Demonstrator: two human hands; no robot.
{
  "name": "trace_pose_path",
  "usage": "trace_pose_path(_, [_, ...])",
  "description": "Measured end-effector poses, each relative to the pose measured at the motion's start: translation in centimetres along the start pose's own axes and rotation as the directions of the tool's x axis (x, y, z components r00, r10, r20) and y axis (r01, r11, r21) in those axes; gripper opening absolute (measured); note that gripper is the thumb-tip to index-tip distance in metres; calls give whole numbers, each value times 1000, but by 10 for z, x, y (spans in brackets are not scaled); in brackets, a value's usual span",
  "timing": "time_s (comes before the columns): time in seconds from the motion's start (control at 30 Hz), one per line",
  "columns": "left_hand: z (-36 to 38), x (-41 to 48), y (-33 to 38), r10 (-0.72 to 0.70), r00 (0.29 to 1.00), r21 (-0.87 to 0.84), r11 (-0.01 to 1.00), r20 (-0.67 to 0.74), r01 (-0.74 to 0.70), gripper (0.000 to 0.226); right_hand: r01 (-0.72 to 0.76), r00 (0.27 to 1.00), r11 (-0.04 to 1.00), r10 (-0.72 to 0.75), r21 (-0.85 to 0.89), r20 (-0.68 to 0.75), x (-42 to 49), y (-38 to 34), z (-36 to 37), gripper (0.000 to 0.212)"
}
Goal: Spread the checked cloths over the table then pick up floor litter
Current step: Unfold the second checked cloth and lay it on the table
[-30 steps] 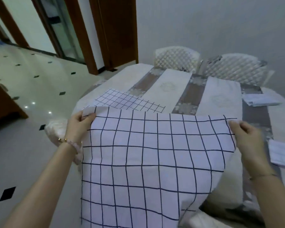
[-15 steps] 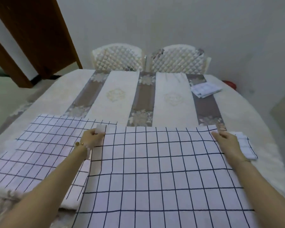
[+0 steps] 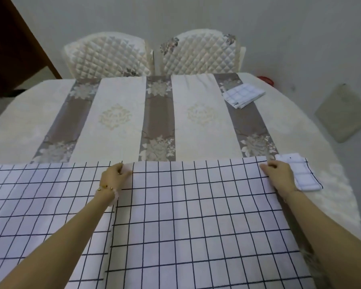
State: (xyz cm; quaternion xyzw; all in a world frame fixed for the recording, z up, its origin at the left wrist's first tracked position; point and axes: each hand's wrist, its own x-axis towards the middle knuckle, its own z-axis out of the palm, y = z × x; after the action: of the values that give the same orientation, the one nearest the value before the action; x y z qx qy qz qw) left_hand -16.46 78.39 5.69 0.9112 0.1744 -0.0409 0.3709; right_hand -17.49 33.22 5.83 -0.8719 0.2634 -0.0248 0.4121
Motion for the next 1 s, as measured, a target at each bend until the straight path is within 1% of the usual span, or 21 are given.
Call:
trace_pose_path(0.07, [2, 7, 0, 10, 1000, 53, 999, -11, -9, 23, -1, 1000, 999, 1, -42, -15, 6, -4, 4, 14])
trace_pose_path(0.17, [5, 11, 1, 46, 999, 130, 991, -24, -42, 20, -20, 999, 994, 16, -103, -37, 13, -10, 9, 24])
trace_pose_path(0.23, [7, 14, -2, 75, 997, 148, 987, -36, -69, 20, -34, 999, 991, 28, -133, -46, 14, -12, 11, 27])
trace_pose_path(0.3, [9, 16, -7, 99, 994, 151, 984, -42, -91, 21, -41, 998, 987, 34, -154, -51, 15, -12, 13, 27])
trace_pose_path(0.43, [11, 21, -8, 96, 994, 184, 979, -57, -84, 23, -36, 998, 984, 26, -172, -57, 15, -9, 15, 25])
trace_pose_path(0.5, [13, 22, -7, 88, 994, 196, 978, -63, -74, 17, -33, 998, 987, 23, -156, -62, 13, -9, 16, 28])
trace_pose_path(0.53, [12, 21, -7, 88, 993, 190, 979, -84, -71, 24, -17, 997, 991, 7, -129, -73, 13, -9, 17, 31])
trace_pose_path(0.57, [12, 17, -6, 86, 989, 177, 982, -123, -64, 36, 12, 995, 994, -23, -106, -99, 12, -10, 17, 35])
trace_pose_path(0.6, [11, 10, -5, 92, 982, 172, 983, -164, -64, 43, 42, 989, 994, -56, -105, -138, 10, -11, 16, 39])
trace_pose_path(0.67, [10, -11, -4, 193, 961, 234, 961, -200, -145, 42, 105, 973, 982, -134, -155, -186, -1, -13, 16, 41])
trace_pose_path(0.7, [11, -25, -6, 274, 946, 287, 933, -173, -217, 38, 149, 968, 974, -179, -172, -178, -12, -12, 17, 38])
trace_pose_path(0.77, [21, -61, -15, 411, 910, 367, 856, -56, -364, 28, 252, 959, 957, -267, -145, -95, -43, -10, 26, 31])
trace_pose_path(0.8, [28, -81, -20, 448, 894, 393, 821, 7, -415, 31, 314, 947, 941, -319, -123, -24, -63, -10, 34, 28])
trace_pose_path(0.83, [37, -98, -27, 469, 880, 415, 787, 75, -456, 39, 392, 920, 911, -388, -125, 56, -83, -9, 42, 27])
trace_pose_path(0.9, [55, -122, -38, 460, 866, 479, 726, 194, -493, 55, 544, 836, 822, -514, -166, 195, -116, -5, 59, 32])
trace_pose_path(0.93, [62, -128, -42, 439, 870, 513, 705, 225, -489, 60, 594, 799, 784, -550, -180, 244, -128, -2, 66, 35])
trace_pose_path(1.0, [67, -131, -44, 394, 886, 549, 697, 244, -461, 64, 672, 737, 703, -603, -232, 305, -142, 4, 78, 44])
